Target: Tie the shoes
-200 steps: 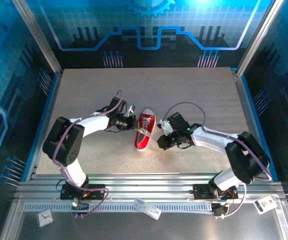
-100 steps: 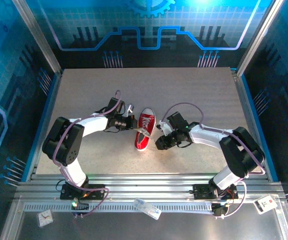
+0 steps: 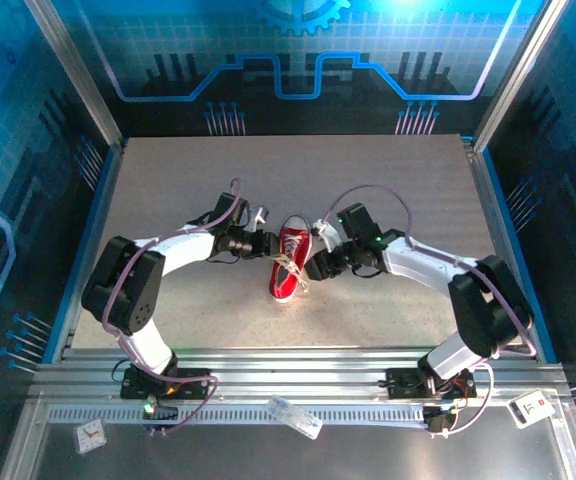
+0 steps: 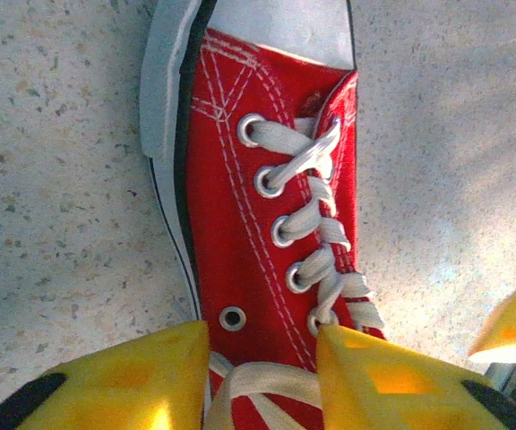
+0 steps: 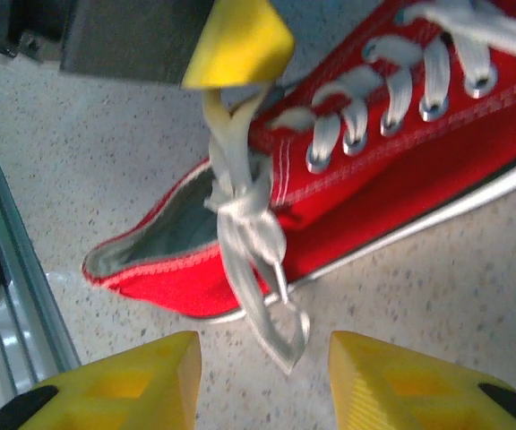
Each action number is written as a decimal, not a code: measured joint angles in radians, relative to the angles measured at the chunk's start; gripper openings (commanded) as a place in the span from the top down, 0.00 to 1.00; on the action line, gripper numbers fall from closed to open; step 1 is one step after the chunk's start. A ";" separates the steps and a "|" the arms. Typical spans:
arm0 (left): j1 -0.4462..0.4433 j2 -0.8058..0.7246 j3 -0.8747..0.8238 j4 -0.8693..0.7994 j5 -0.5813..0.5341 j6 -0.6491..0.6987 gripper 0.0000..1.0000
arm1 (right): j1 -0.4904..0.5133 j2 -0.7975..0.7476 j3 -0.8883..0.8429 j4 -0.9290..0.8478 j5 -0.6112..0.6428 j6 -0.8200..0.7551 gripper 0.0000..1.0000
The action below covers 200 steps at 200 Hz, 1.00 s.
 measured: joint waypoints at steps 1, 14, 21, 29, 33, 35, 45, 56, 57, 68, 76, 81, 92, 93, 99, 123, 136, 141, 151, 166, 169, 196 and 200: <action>0.000 -0.001 0.000 0.000 0.000 -0.002 0.60 | 0.000 0.005 0.004 0.000 0.000 0.000 0.58; 0.000 -0.011 0.001 -0.006 0.000 -0.001 0.59 | 0.004 0.045 0.039 0.001 0.000 -0.014 0.58; 0.000 -0.015 0.002 -0.011 0.000 -0.001 0.58 | 0.007 0.064 0.053 0.001 0.001 -0.022 0.58; 0.000 -0.020 0.005 -0.016 0.000 -0.001 0.58 | 0.012 0.081 0.065 0.000 0.002 -0.030 0.59; 0.000 -0.023 0.005 -0.018 0.000 -0.001 0.58 | 0.014 0.089 0.070 0.000 0.002 -0.033 0.59; 0.000 -0.024 0.005 -0.018 0.000 0.000 0.58 | 0.017 0.093 0.073 0.000 0.002 -0.035 0.59; 0.000 -0.031 0.005 -0.023 -0.001 0.000 0.57 | 0.024 0.111 0.084 -0.002 0.003 -0.045 0.59; 0.000 -0.038 0.005 -0.027 -0.001 0.000 0.57 | 0.030 0.124 0.094 -0.004 0.003 -0.053 0.59; 0.000 -0.039 0.005 -0.028 -0.001 0.000 0.57 | 0.031 0.126 0.095 -0.004 0.004 -0.055 0.59; 0.000 -0.045 0.005 -0.033 -0.001 0.000 0.57 | 0.034 0.131 0.098 -0.005 0.004 -0.063 0.59; 0.000 -0.048 0.005 -0.037 -0.001 0.000 0.57 | 0.036 0.133 0.100 -0.008 0.004 -0.068 0.59; 0.000 -0.050 0.005 -0.040 -0.001 0.000 0.57 | 0.037 0.134 0.100 -0.008 0.003 -0.071 0.59; 0.000 -0.050 0.005 -0.044 -0.001 0.000 0.57 | 0.038 0.138 0.102 -0.010 0.003 -0.077 0.59; 0.000 -0.050 0.005 -0.044 -0.001 0.000 0.57 | 0.038 0.139 0.102 -0.011 0.003 -0.078 0.59; 0.000 -0.050 0.005 -0.047 -0.001 0.000 0.56 | 0.038 0.141 0.102 -0.011 0.003 -0.079 0.58; 0.000 -0.050 0.006 -0.053 -0.001 0.000 0.56 | 0.038 0.158 0.102 -0.011 0.003 -0.089 0.58; 0.000 -0.050 0.006 -0.055 -0.001 0.000 0.56 | 0.038 0.171 0.102 -0.011 0.004 -0.093 0.63; 0.000 -0.050 0.006 -0.058 -0.001 0.000 0.56 | 0.038 0.176 0.102 -0.011 0.004 -0.095 0.67; 0.000 -0.050 0.006 -0.061 -0.001 0.000 0.56 | 0.038 0.183 0.102 -0.013 0.007 -0.096 0.76; 0.000 -0.050 0.006 -0.068 -0.001 0.001 0.56 | 0.038 0.185 0.103 -0.019 0.014 -0.107 0.84; 0.000 -0.050 0.006 -0.069 -0.002 0.001 0.56 | 0.038 0.185 0.103 -0.019 0.015 -0.108 0.85; 0.000 -0.053 0.006 -0.077 -0.009 0.002 0.55 | 0.038 0.177 0.103 -0.026 0.035 -0.112 0.88; 0.000 -0.056 0.006 -0.079 -0.009 0.004 0.54 | 0.038 0.173 0.103 -0.029 0.036 -0.112 0.89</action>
